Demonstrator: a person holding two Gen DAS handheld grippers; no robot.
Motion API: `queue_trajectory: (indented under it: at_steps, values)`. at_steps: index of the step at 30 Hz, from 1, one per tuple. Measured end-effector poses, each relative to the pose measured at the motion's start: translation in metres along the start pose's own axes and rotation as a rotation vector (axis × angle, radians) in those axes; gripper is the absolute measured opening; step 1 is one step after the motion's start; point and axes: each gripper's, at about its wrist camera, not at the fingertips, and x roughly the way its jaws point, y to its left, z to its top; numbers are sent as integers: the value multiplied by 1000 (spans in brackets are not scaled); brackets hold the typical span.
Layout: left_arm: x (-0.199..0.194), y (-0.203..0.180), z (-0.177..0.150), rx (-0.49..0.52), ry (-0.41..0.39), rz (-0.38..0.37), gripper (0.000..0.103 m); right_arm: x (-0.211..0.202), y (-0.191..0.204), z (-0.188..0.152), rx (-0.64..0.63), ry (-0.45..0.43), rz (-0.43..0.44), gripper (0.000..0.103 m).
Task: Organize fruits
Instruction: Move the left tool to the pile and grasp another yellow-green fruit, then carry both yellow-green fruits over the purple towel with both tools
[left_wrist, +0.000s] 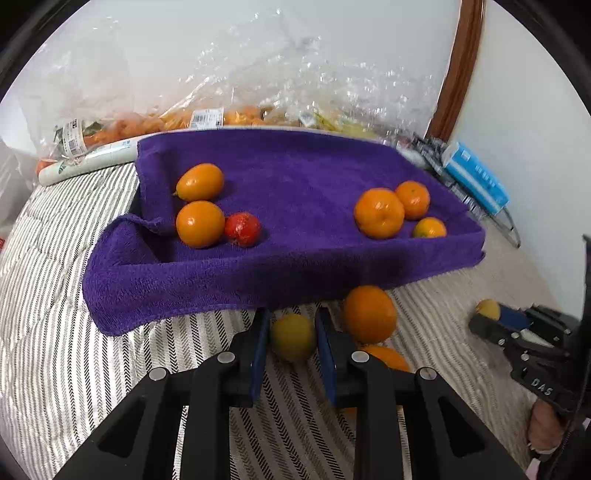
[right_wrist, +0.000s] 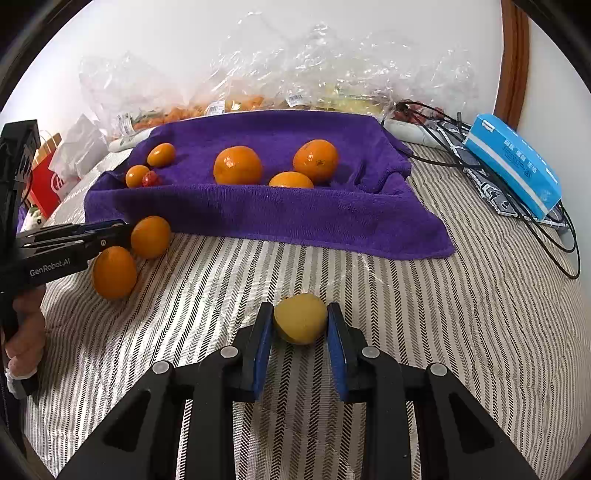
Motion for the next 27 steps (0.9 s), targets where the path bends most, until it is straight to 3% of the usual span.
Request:
queue_trajectory:
  at_steps: [7,13,20,27]
  values:
    - [-29,3,-1,-12,-103,-63,24,-12,-13,1,76,-69,38,29]
    - [-46,11,4,-60,-120,-51,24,-21,-10,16,72,-90,34,29]
    - [-65,22,41,-123,-190,26,24,-40,-10,57,36,-172,22,29]
    - [-55,28,80,-198,-259,71,24,-40,-13,105,44,-236,28,29]
